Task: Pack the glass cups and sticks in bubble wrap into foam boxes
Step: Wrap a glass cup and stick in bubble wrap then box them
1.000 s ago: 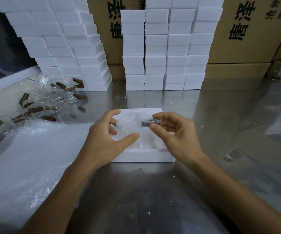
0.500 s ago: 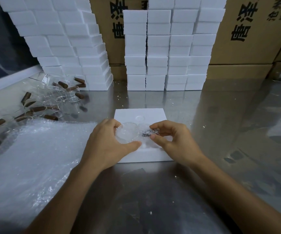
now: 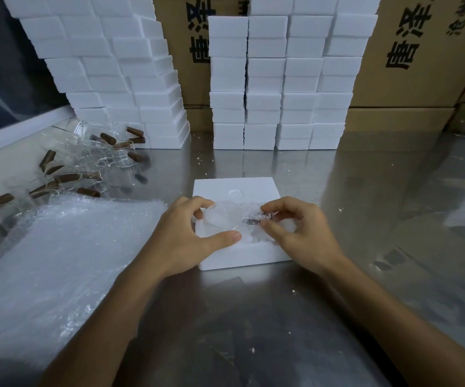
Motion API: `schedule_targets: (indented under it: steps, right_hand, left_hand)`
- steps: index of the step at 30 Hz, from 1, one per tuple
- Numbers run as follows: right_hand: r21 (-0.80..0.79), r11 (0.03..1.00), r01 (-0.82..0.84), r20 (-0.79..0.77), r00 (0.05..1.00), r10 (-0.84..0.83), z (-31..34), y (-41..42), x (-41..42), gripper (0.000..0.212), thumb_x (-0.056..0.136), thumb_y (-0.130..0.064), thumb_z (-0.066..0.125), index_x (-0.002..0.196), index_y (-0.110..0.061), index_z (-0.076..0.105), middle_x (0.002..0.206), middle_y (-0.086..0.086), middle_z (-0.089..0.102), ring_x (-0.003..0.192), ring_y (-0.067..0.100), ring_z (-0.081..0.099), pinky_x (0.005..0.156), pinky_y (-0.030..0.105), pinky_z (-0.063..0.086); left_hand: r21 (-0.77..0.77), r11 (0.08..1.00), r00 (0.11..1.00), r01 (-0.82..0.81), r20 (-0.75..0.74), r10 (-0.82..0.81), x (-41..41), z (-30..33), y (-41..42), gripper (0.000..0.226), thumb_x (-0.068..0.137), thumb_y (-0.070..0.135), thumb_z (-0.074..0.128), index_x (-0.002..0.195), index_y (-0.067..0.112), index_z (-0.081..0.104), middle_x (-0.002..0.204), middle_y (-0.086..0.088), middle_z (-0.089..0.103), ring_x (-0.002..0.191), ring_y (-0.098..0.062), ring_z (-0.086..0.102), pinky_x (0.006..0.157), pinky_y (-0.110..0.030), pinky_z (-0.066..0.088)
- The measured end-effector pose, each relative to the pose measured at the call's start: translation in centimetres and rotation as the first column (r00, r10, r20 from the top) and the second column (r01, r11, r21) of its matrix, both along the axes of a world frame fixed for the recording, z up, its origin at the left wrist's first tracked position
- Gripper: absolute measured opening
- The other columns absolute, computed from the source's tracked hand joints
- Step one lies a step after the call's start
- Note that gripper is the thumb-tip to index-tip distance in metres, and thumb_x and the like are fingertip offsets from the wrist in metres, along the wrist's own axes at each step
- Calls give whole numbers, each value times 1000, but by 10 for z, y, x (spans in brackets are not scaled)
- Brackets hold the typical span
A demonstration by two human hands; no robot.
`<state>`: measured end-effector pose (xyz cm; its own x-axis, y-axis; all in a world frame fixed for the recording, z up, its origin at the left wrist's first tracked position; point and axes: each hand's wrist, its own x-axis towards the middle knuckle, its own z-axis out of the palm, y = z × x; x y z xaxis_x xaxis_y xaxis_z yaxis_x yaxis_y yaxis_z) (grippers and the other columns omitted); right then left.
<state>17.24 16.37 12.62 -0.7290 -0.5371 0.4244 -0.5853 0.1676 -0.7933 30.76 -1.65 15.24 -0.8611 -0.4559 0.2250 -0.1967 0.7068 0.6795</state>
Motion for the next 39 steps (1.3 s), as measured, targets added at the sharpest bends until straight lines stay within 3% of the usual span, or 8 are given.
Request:
schedule_targets:
  steps: [9,12,19,21,24,26,32,39]
  right_hand:
    - [-56,998,2,58,998,1,-1,1,0,21,81,-10,79,87,-29,73,73,-24,68,72,3,64,73,25,55]
    - [-66,997,47,61,997,-43,0,1,0,22,81,-16,79,95,-30,71,95,-17,69,88,1,61,76,9,43]
    - [-34,994,106,294,952,-91,2,4,-4,44,90,-42,67,131,-36,53,126,-11,58,120,7,52,92,26,39]
    - [-13,997,76,316,946,-68,-1,4,-6,40,91,-40,65,129,-38,51,120,-13,61,118,8,56,91,24,40]
    - [-55,995,86,275,959,-68,1,4,-4,39,92,-34,67,128,-36,53,127,-5,63,120,9,57,103,33,44]
    - [-136,987,89,225,973,-57,7,5,0,41,93,-30,67,131,-30,54,132,-5,61,124,9,56,107,38,44]
    - [-480,866,140,126,988,-90,33,6,11,27,88,-28,55,113,-17,60,103,-6,64,94,2,60,87,24,47]
    - [-556,817,153,128,987,-98,33,7,10,14,86,-14,54,88,-1,60,75,-3,56,68,-3,51,66,12,41]
  left_hand:
    - [-7,1000,1000,25,13,-25,-2,-3,-2,76,52,75,64,118,40,51,115,14,49,90,-5,53,72,-20,45]
    - [12,999,999,33,25,-33,0,-3,-4,81,51,76,65,122,40,51,119,13,46,96,-9,54,80,-25,49]
    - [321,938,983,-130,-82,165,-5,-3,-11,93,52,95,47,131,45,45,136,11,50,114,-9,56,98,-45,51]
    - [396,914,991,-92,-53,122,-5,-6,-10,91,59,94,52,135,45,41,129,16,58,113,-5,60,101,-39,48]
    - [452,892,979,-2,-180,93,-6,-7,-3,79,67,74,54,137,39,42,96,40,57,85,19,60,78,-14,46]
    - [462,886,946,42,-303,113,-7,-4,-1,70,80,58,55,142,28,43,100,40,55,88,22,58,74,-8,48]
    - [387,910,800,149,-587,119,3,17,1,29,89,34,56,115,23,62,107,17,71,108,-2,64,94,-25,53]
    - [338,935,751,108,-644,146,4,18,6,28,84,39,60,79,11,59,75,-9,58,77,-18,55,73,-39,49]
